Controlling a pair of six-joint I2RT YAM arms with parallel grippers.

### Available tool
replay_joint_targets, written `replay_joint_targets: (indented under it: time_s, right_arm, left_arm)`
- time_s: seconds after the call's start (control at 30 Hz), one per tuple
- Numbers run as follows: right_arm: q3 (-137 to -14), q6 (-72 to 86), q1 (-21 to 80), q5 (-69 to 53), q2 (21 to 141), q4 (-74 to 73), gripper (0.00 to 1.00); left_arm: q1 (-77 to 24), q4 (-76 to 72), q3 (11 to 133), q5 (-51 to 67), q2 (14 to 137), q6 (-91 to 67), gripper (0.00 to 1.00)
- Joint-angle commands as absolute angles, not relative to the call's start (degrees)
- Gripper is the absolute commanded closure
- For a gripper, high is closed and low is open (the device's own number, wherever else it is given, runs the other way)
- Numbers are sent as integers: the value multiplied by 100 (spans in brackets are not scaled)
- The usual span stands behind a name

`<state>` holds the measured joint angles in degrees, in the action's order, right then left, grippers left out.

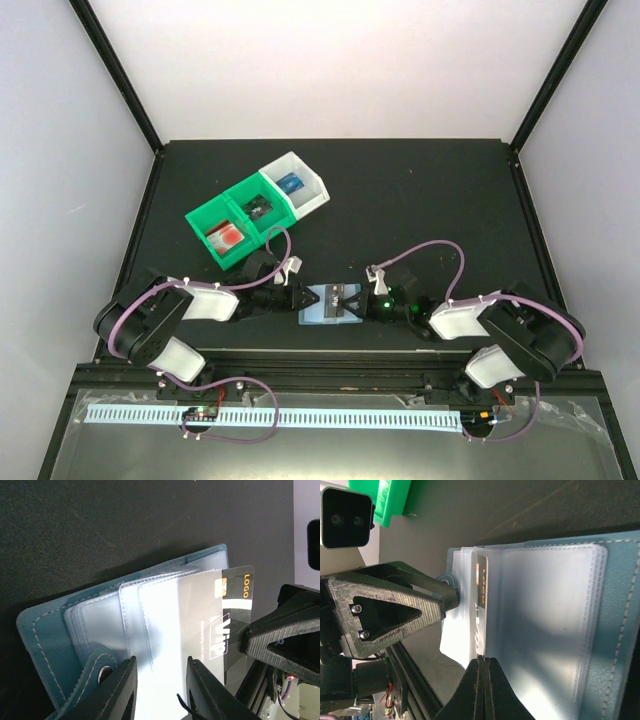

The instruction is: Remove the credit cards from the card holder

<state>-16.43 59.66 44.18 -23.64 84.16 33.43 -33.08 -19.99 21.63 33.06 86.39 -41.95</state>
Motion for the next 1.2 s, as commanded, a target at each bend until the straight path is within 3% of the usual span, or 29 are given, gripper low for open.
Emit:
replay_joint_targets:
  time_s: [0.0, 0.37, 0.47, 0.6, 0.77, 0.97, 1.17]
  right_arm:
    - [-1627, 5683, 4321, -2181, 8165, 2892, 99]
    - [-1673, 5158, 4287, -1946, 7132, 1580, 99]
    - [-1664, 4978, 4287, -1984, 6767, 1309, 99]
    - [-1819, 4445, 4287, -2282, 6213, 692, 99]
    - [-1866, 3885, 4292, -2946, 5695, 276, 99]
    - [-1829, 3741, 4298, -4497, 5693, 810, 99]
    - [-1564, 4293, 4302, -5468, 5650, 1986, 99]
  left_arm:
    - [-3331, -1546, 2069, 2962, 8882, -4043, 71]
    - [-3325, -1446, 2126, 3256, 8332, -4189, 65]
    - [-3338, -1375, 2163, 3381, 7951, -4239, 57]
    - [-3341, -643, 2468, 3512, 7417, -3976, 37]
    - [-3343, 334, 2831, 3510, 6611, -3456, 28]
    - [-3346, 1234, 3191, 4257, 5892, -2755, 27]
    - [-3340, 1853, 3497, 5268, 5367, -2397, 38]
